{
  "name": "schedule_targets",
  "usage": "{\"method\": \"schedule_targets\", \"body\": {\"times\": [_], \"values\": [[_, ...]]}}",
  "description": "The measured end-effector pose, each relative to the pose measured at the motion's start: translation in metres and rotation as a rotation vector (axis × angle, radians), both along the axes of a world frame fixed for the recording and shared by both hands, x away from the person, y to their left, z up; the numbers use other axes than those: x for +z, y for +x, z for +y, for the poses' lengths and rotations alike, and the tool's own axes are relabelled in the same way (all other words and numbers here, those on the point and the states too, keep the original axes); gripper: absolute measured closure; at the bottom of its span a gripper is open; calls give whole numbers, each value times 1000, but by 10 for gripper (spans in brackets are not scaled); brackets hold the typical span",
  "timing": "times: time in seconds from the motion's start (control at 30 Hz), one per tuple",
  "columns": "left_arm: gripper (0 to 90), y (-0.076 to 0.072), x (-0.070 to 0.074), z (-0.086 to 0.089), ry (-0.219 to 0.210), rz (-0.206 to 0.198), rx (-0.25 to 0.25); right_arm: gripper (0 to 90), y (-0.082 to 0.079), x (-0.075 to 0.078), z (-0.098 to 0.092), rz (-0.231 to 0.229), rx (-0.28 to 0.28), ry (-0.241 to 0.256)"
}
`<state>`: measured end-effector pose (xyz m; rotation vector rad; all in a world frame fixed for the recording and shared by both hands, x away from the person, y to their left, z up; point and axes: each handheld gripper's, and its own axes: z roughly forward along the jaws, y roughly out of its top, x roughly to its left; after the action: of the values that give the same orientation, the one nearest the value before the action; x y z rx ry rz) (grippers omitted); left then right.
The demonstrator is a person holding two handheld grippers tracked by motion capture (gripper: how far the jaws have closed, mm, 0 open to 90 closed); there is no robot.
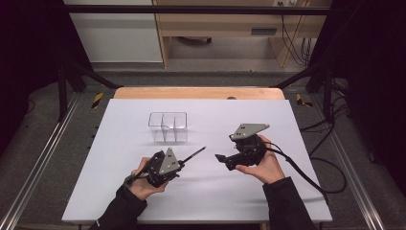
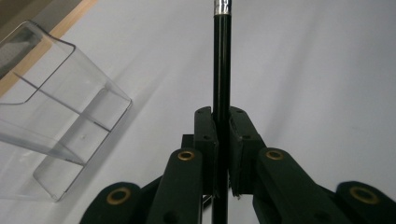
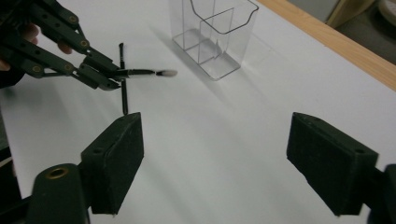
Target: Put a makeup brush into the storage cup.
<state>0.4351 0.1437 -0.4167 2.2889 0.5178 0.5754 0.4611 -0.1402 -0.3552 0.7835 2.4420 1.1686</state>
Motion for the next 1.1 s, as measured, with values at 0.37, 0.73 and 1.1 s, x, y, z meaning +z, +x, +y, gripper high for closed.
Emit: {"method": "schedule_targets", "body": {"times": [0.37, 0.73, 1.1], "values": [[831, -2, -3, 4, -150, 26, 110, 163, -8, -10, 7, -30, -70, 117], [831, -7, -2, 1, -257, 8, 184, 157, -11, -19, 18, -31, -95, 227], [832, -10, -6, -13, -306, 16, 222, 227, -9, -27, 28, -16, -102, 325]]}}
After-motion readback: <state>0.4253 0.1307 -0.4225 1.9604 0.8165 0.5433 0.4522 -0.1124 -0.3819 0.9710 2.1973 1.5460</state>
